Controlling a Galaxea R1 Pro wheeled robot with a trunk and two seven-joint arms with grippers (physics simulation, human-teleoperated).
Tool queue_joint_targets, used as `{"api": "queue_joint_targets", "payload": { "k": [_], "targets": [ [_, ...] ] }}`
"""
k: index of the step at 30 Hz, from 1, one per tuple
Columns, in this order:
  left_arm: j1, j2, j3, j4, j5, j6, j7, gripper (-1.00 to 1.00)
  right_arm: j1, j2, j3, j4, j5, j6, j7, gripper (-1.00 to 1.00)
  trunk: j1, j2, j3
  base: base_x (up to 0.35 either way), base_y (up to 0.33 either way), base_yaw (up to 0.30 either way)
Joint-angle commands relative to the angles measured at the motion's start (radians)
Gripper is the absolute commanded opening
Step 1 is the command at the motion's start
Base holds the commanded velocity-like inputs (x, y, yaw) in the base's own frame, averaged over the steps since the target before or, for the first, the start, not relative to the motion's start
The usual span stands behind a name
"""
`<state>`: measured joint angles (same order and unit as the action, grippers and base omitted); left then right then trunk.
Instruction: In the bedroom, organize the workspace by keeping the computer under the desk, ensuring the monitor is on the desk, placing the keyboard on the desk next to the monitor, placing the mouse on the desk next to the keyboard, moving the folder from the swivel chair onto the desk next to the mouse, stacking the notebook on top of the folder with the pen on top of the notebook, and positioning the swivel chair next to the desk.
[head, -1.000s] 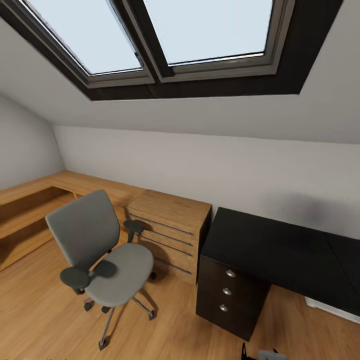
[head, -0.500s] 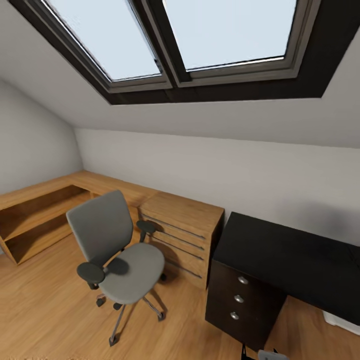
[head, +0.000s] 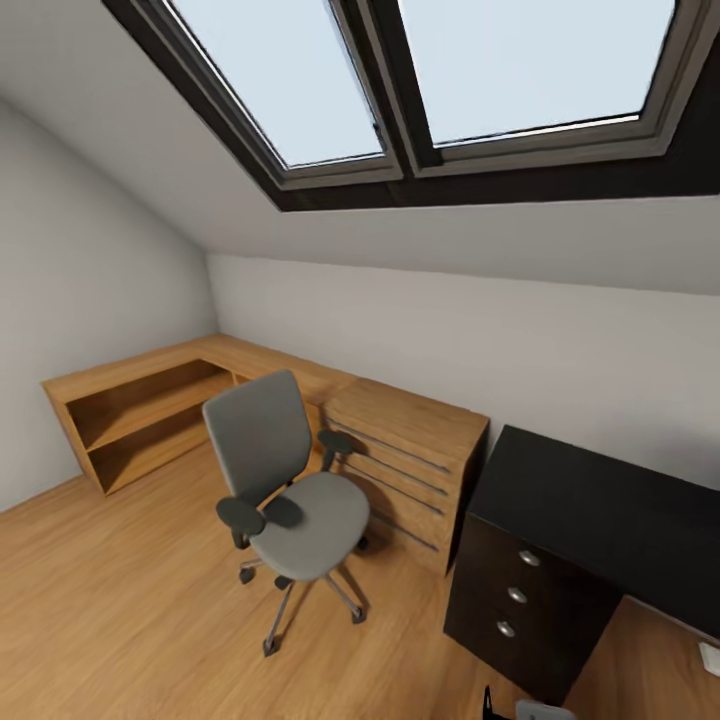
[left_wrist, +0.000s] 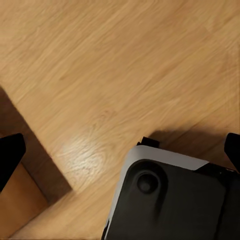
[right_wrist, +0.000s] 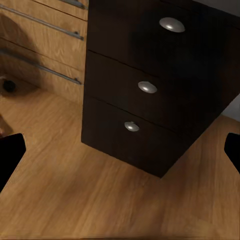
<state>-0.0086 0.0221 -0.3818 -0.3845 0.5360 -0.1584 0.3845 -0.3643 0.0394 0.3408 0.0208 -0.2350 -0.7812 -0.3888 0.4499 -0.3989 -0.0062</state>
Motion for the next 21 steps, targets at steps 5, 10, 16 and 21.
{"api": "queue_joint_targets", "payload": {
  "k": [5,10,16,21],
  "targets": [
    [-0.001,0.001,-0.009,0.001,0.01,-0.004,0.004,1.0,-0.001,0.0,0.009,0.002,-0.006,-0.003,-0.004,1.0,0.0,-0.001,-0.007,-0.07,0.047,0.163],
    [-0.001,0.001,-0.009,0.002,0.01,-0.004,0.004,1.0,-0.001,0.002,0.009,0.002,-0.006,0.003,-0.004,1.0,0.0,-0.001,-0.013,-0.014,0.01,0.154],
    [-0.001,0.0,-0.009,0.002,0.01,-0.004,0.004,1.0,-0.001,0.002,0.01,0.002,-0.006,0.023,-0.004,1.0,0.0,-0.001,-0.021,-0.003,0.002,0.152],
    [-0.001,0.0,-0.01,0.003,0.01,-0.003,0.004,1.0,-0.001,0.002,0.009,0.002,-0.005,0.031,-0.004,1.0,0.0,-0.001,-0.028,-0.001,0.0,0.152]
  ]
}}
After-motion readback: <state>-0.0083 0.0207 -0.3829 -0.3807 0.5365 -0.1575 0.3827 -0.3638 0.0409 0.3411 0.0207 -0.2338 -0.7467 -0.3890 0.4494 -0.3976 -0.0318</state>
